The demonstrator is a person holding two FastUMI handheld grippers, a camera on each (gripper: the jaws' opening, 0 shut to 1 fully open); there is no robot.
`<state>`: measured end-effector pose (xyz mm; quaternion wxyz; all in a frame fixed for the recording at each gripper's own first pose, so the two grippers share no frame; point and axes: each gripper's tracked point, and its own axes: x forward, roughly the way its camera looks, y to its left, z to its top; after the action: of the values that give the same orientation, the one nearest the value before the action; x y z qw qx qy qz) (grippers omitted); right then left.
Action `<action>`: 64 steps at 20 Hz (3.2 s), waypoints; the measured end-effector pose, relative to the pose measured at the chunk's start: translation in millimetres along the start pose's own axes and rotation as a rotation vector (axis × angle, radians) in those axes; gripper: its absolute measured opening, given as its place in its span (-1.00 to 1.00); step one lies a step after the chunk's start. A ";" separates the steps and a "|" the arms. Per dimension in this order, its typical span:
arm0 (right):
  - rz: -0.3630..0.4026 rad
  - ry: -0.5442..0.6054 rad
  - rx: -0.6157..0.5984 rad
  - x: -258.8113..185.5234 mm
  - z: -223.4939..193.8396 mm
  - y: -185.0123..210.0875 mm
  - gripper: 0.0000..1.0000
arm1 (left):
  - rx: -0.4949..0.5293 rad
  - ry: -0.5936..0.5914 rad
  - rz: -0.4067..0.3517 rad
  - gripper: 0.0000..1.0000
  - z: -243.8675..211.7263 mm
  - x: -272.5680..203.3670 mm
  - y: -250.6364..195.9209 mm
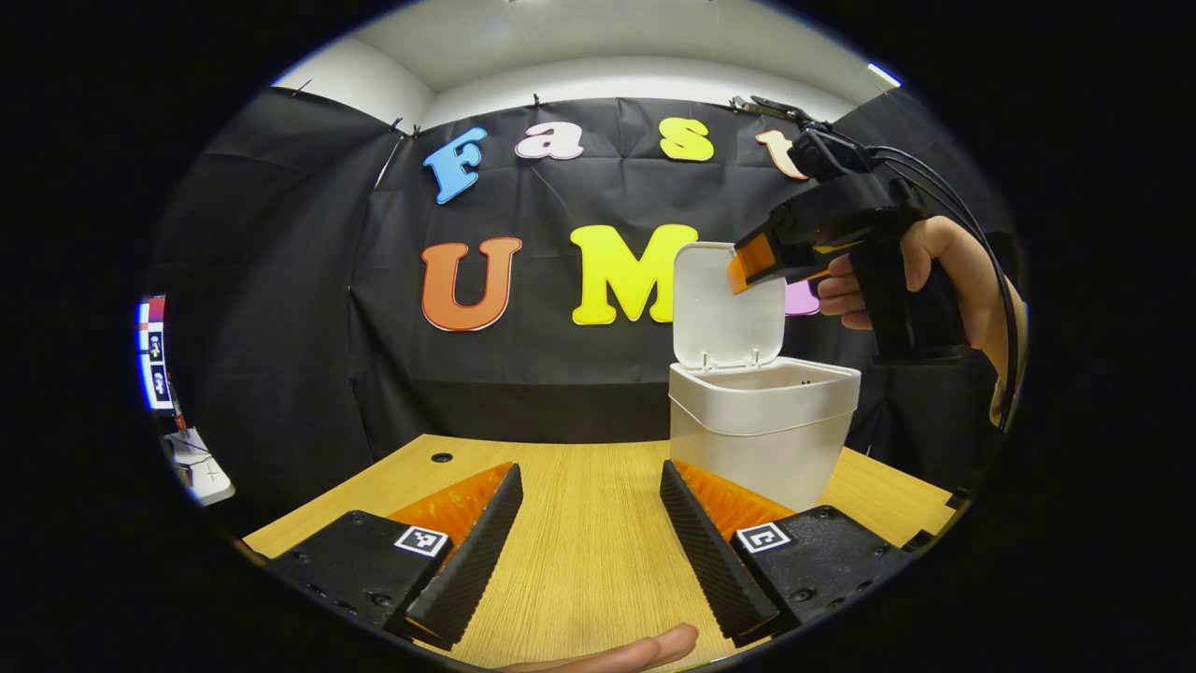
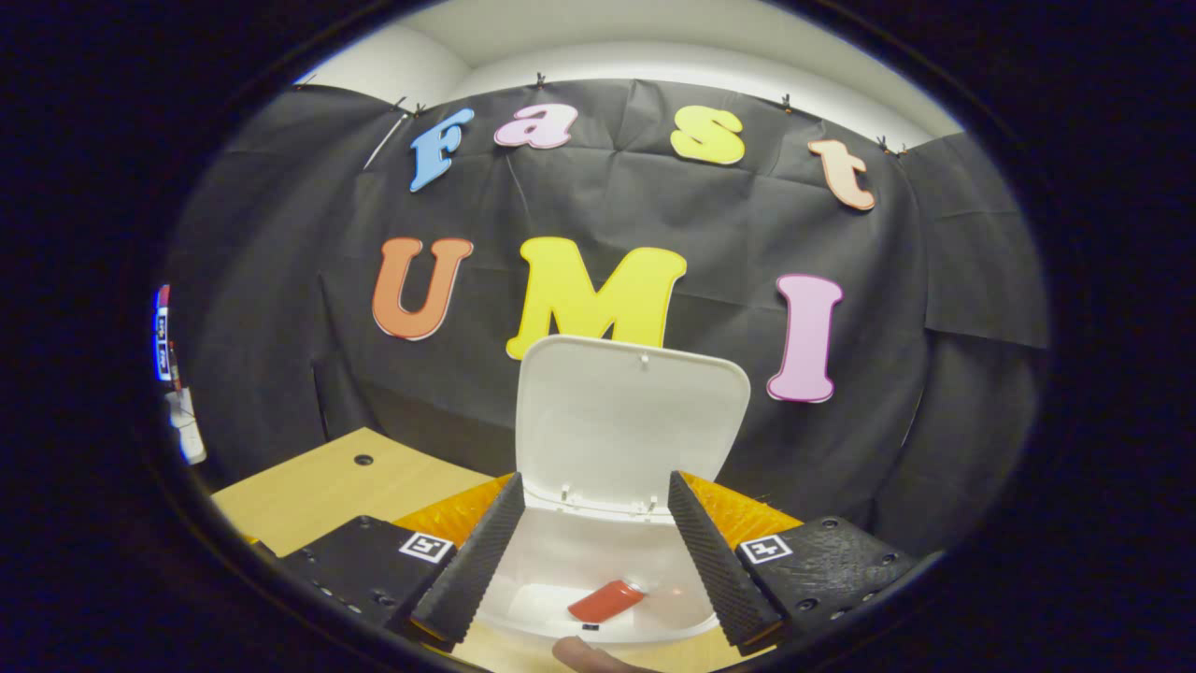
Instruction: Press the lid of the desktop garbage bin to open it, pick up the crumpled paper on the desktop and throw it into the bin, then pick up the pop can on the desktop and drop it into the bin, and finally close the garbage bin lid.
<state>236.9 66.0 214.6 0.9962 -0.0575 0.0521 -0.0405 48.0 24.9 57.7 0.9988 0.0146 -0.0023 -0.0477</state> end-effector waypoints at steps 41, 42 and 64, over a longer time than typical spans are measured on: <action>0.031 0.359 0.163 33.4 -72.8 -10.6 0.95 | -0.038 0.076 0.024 0.88 -31.0 26.9 23.4; 0.039 0.387 0.164 33.1 -85.6 -9.0 0.95 | -0.036 0.078 0.022 0.88 -31.7 27.1 21.9; 0.045 0.078 0.144 -4.0 -125.7 -14.8 0.96 | -0.006 0.095 0.035 0.88 -40.2 30.6 25.4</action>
<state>218.2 37.8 92.7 0.9956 0.0170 0.0893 -0.0238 81.1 48.5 18.4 0.9984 0.0140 0.0450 -0.0296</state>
